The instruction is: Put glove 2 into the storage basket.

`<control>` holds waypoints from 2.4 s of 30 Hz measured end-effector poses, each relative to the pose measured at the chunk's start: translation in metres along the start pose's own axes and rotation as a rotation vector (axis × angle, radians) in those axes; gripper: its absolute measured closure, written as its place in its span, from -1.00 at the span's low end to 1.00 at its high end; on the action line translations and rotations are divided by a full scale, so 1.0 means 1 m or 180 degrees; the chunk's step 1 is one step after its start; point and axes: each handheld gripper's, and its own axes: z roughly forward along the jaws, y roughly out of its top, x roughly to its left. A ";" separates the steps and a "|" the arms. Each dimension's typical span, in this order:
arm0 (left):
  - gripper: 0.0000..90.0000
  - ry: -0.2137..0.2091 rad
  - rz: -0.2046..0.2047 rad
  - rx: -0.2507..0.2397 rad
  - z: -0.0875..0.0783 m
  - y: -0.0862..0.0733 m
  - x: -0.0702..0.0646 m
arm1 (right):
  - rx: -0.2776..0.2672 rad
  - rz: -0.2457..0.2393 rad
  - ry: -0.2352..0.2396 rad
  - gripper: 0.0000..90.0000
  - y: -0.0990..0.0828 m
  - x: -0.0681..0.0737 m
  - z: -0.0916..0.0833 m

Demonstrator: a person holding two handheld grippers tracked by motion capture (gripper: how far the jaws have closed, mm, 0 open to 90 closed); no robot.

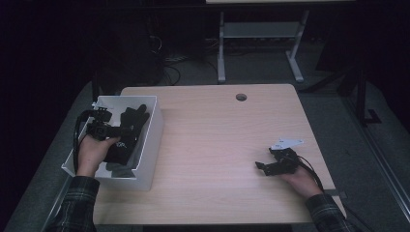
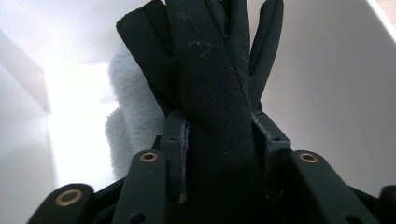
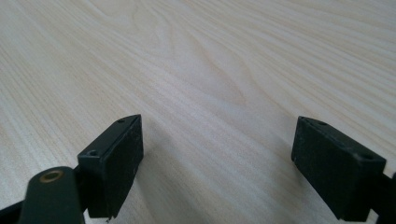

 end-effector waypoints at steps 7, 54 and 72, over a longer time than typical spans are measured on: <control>0.20 0.0142 0.0005 0.0038 0.009 -0.001 0.001 | 0.0002 -0.0001 0.0007 -0.63 0.000 0.000 0.000; -0.44 -0.0112 0.0515 -0.0434 -0.026 0.033 -0.060 | -0.0003 -0.0026 0.0013 -0.63 0.000 0.000 0.000; -0.44 -0.0625 0.0901 -0.0501 -0.004 0.041 -0.145 | -0.0007 -0.0038 0.0026 -0.63 0.000 0.000 0.000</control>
